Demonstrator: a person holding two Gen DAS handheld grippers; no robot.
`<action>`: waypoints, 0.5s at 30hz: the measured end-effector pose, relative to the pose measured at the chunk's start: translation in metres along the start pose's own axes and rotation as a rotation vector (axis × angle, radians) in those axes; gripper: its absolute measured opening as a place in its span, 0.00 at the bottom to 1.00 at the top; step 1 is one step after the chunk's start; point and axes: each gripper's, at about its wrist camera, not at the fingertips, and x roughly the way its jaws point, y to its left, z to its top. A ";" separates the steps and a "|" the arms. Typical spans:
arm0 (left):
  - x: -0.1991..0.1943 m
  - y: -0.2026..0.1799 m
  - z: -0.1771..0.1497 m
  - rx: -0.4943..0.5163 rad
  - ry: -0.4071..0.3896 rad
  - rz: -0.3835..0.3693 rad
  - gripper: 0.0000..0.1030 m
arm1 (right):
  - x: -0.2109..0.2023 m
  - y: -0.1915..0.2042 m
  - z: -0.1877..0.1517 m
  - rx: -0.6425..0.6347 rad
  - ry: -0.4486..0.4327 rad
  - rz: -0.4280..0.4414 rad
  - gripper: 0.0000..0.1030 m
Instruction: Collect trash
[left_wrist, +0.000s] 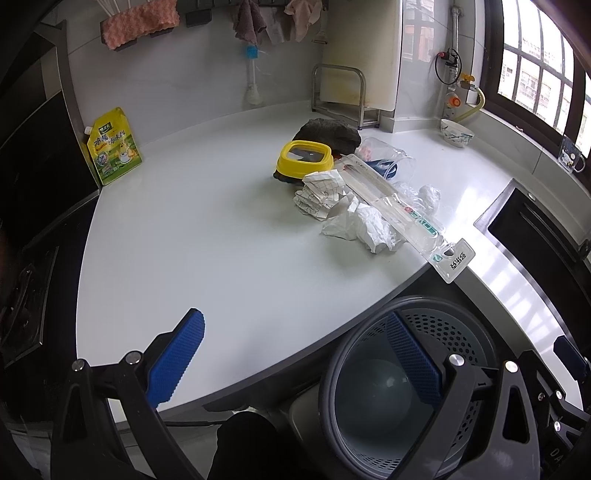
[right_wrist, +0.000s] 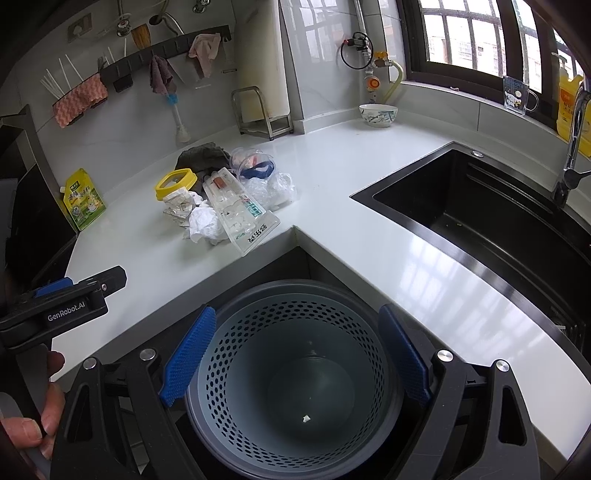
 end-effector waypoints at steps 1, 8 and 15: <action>0.001 0.001 -0.001 -0.002 0.001 0.001 0.94 | 0.001 0.000 -0.001 -0.002 0.001 0.000 0.83; 0.005 0.010 -0.004 0.003 -0.002 0.024 0.94 | 0.004 0.002 -0.001 -0.007 -0.010 0.022 0.83; 0.014 0.024 0.004 -0.016 -0.017 0.048 0.94 | 0.024 0.017 0.023 -0.096 -0.036 0.037 0.83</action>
